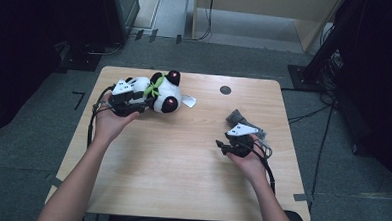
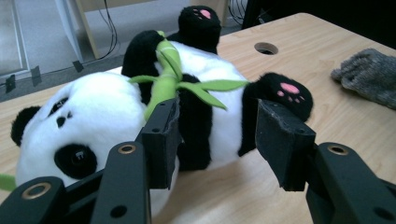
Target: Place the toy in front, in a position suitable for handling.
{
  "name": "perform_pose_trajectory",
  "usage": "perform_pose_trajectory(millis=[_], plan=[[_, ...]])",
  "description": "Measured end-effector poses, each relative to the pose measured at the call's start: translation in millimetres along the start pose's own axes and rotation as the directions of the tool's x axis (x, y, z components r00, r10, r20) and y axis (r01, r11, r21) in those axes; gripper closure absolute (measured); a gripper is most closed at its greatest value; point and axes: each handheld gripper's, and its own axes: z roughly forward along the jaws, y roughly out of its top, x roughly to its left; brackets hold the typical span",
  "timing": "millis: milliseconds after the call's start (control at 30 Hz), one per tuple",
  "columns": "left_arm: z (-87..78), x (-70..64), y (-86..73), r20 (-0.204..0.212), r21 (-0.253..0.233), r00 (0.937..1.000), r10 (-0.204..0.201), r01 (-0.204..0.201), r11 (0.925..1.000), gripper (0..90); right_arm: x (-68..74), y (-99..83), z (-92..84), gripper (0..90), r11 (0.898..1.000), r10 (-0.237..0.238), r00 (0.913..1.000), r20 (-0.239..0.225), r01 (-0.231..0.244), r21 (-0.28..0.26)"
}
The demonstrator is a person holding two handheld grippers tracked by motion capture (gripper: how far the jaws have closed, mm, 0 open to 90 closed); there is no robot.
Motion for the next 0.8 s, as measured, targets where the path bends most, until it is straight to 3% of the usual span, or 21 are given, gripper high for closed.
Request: perform_pose_trajectory(millis=[200, 300, 433, 600, 800], plan=[[12.6, 8.2, 11.1, -0.027, 0.017, 0.9993, 0.026, -0.026, 0.9995, 48.6, -0.4, 0.0, -0.6, 51.7, 1.0, 0.0, 1.0, 0.0, 0.0, -0.001], [17.4, 11.0, 13.0, -0.022, 0.02, 0.9993, 0.03, -0.03, 0.9994, 48.6, -0.6, 0.1, -0.8, 51.7, 1.0, 0.001, 1.0, 0.0, -0.001, -0.002], [27.4, 14.1, 15.6, -0.014, 0.058, 0.9993, 0.035, -0.034, 0.9978, 48.5, -0.3, 0.2, -1.6, 51.7, 1.0, 0.003, 1.0, 0.001, -0.003, -0.003], [37.1, 17.2, 14.1, -0.007, 0.069, 0.9999, 0.009, -0.009, 0.9976, 48.9, -0.8, 0.2, -1.8, 51.7, 1.0, 0.005, 1.0, 0.001, -0.005, -0.002], [43.9, 15.1, 10.8, -0.017, 0.091, 0.9994, 0.03, -0.028, 0.9954, 47.2, -1.1, 0.1, -2.1, 51.7, 1.0, 0.004, 1.0, 0.003, -0.004, -0.003]])
